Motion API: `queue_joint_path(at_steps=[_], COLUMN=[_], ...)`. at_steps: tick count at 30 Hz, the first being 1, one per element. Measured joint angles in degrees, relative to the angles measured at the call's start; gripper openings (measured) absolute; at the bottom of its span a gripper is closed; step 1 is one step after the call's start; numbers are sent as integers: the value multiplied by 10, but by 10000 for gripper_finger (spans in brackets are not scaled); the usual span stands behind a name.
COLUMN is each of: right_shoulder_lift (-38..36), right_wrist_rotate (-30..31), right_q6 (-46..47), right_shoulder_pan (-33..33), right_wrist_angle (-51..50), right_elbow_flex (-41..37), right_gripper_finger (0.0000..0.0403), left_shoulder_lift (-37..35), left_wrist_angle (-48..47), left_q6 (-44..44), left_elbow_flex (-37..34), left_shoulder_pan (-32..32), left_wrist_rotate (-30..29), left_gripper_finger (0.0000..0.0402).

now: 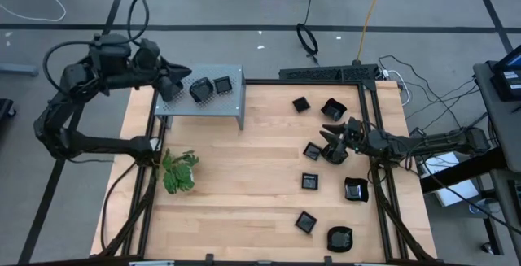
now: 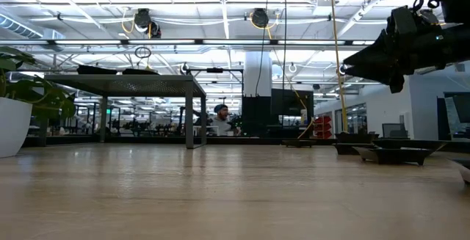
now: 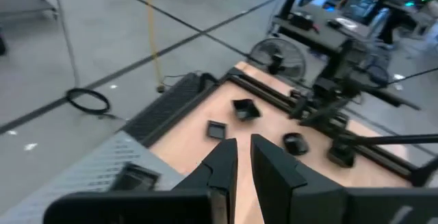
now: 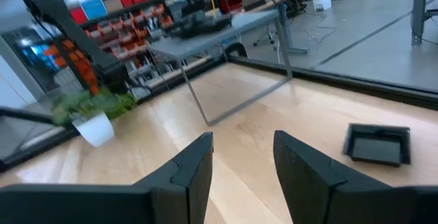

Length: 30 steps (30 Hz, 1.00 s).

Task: Pick & Place Mini shaped plates
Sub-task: Stack the square plate on top of the square plate on the shelf

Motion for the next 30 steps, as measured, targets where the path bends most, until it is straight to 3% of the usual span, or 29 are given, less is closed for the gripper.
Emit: queue_joint_path(at_steps=[13, 30], right_shoulder_lift=[0, 0], right_wrist_rotate=[0, 15], right_q6=[37, 92], right_shoulder_pan=[0, -2], right_wrist_angle=[153, 216], right_elbow_flex=[0, 0], right_gripper_finger=[142, 142], left_shoulder_lift=[-12, -18], left_wrist_angle=[15, 12], left_q6=[-59, -54], left_elbow_flex=[0, 0], left_shoulder_pan=[-7, -108], left_wrist_rotate=[7, -81], left_gripper_finger=[47, 47])
